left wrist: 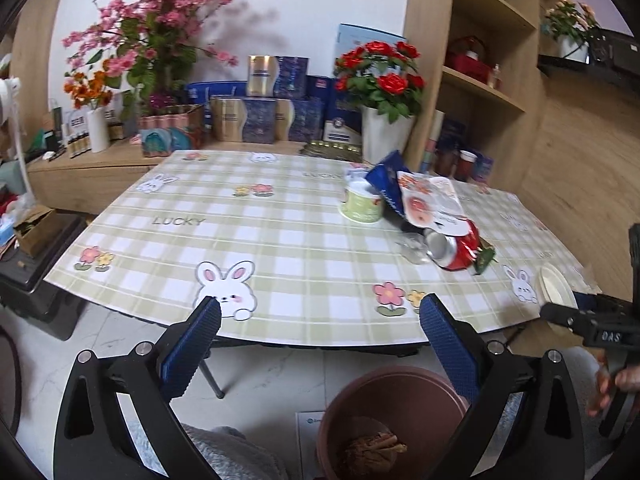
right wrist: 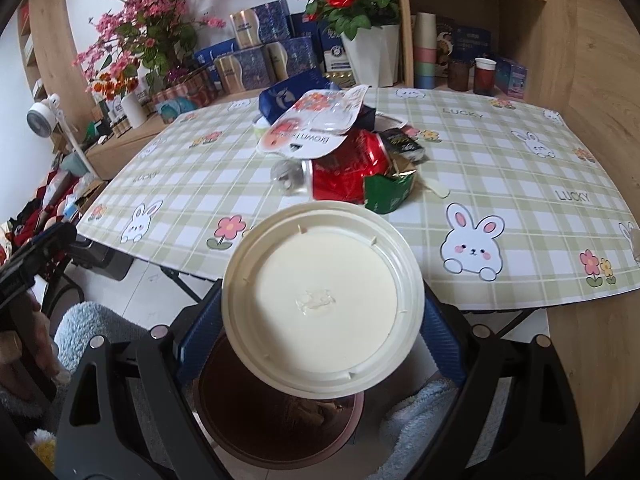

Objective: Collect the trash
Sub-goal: 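Move the white lid over the bin and open the right tool, then grasp the clear plastic packaging beside the blue box with the left tool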

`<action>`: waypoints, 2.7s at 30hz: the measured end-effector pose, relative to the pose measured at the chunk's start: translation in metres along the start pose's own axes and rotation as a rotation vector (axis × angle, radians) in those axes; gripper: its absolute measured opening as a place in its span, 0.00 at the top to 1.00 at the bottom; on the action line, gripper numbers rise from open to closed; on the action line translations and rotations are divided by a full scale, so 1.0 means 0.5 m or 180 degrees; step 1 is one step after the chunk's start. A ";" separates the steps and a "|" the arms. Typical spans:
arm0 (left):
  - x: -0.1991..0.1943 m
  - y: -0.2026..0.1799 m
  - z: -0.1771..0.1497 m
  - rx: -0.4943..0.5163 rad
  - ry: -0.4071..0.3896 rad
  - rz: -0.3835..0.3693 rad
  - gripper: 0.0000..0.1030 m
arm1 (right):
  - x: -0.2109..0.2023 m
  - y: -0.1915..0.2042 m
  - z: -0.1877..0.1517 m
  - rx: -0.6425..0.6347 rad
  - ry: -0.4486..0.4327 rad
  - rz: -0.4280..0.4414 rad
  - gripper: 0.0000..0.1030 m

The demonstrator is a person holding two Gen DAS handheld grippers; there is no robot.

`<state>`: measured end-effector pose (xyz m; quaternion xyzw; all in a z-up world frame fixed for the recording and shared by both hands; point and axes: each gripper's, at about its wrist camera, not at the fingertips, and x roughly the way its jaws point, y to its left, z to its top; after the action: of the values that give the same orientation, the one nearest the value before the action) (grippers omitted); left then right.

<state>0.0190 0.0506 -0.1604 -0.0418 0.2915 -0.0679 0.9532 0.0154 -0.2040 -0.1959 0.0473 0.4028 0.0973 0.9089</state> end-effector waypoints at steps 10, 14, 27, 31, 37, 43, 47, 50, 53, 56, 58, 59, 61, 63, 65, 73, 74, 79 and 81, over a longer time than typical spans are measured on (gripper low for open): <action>0.008 0.019 -0.032 -0.0052 0.0044 0.0160 0.06 | 0.039 0.031 -0.031 -0.0095 0.0224 0.0093 0.15; 0.016 0.023 -0.048 -0.0116 0.0084 0.0185 0.06 | 0.060 0.042 -0.044 -0.0147 0.0354 0.0111 0.14; 0.030 0.012 -0.061 -0.0014 0.0175 0.0152 0.06 | 0.125 0.060 -0.081 -0.0152 0.0745 0.0180 0.14; 0.039 0.013 -0.059 -0.0038 0.0203 0.0134 0.06 | 0.140 0.062 -0.084 -0.0178 0.0827 0.0191 0.13; 0.045 0.013 -0.057 -0.0035 0.0203 0.0128 0.06 | 0.169 0.077 -0.097 -0.0288 0.1069 0.0208 0.13; 0.052 0.019 -0.058 -0.0063 0.0230 0.0148 0.06 | 0.166 0.094 -0.102 -0.0311 0.1081 0.0422 0.06; 0.048 0.023 -0.058 -0.0085 0.0210 0.0156 0.06 | 0.148 0.091 -0.088 -0.0352 0.0933 0.0249 0.06; 0.047 0.022 -0.058 -0.0074 0.0212 0.0162 0.06 | 0.136 0.074 -0.072 -0.0252 0.0764 0.0158 0.06; 0.045 0.018 -0.058 -0.0039 0.0191 0.0141 0.06 | 0.118 0.053 -0.054 -0.0183 0.0553 0.0024 0.06; 0.044 0.009 -0.058 0.0025 0.0187 0.0141 0.06 | 0.103 0.035 -0.037 -0.0116 0.0372 -0.0086 0.06; 0.045 0.005 -0.058 0.0058 0.0195 0.0147 0.06 | 0.093 0.019 -0.028 -0.0051 0.0278 -0.0133 0.06; 0.046 0.002 -0.059 0.0069 0.0201 0.0150 0.06 | 0.091 0.015 -0.024 -0.0023 0.0244 -0.0150 0.06; 0.048 -0.001 -0.059 0.0092 0.0221 0.0163 0.06 | 0.087 0.004 -0.018 0.0033 0.0185 -0.0173 0.06; 0.051 -0.003 -0.060 0.0109 0.0243 0.0173 0.06 | 0.086 -0.001 -0.017 0.0035 0.0165 -0.0174 0.06; 0.053 -0.005 -0.060 0.0124 0.0266 0.0184 0.06 | 0.084 0.003 -0.018 -0.0054 0.0129 -0.0193 0.06; 0.072 -0.008 -0.050 0.0103 0.0435 0.0154 0.06 | 0.074 -0.020 -0.011 -0.0082 -0.0087 -0.0252 0.06; 0.075 -0.006 -0.045 0.0090 0.0470 0.0146 0.06 | 0.075 -0.029 -0.009 -0.0058 -0.0100 -0.0277 0.06; 0.103 -0.015 0.006 0.0042 0.0548 0.0100 0.06 | 0.086 -0.075 0.014 0.0050 -0.0178 -0.0388 0.06; 0.127 -0.031 0.040 0.0009 0.0565 0.0067 0.06 | 0.085 -0.095 0.028 0.0098 -0.0253 -0.0397 0.05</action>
<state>0.0807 0.0262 -0.1767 -0.0311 0.3752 -0.0616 0.9243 0.0602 -0.2416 -0.2250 0.0400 0.3700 0.0323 0.9276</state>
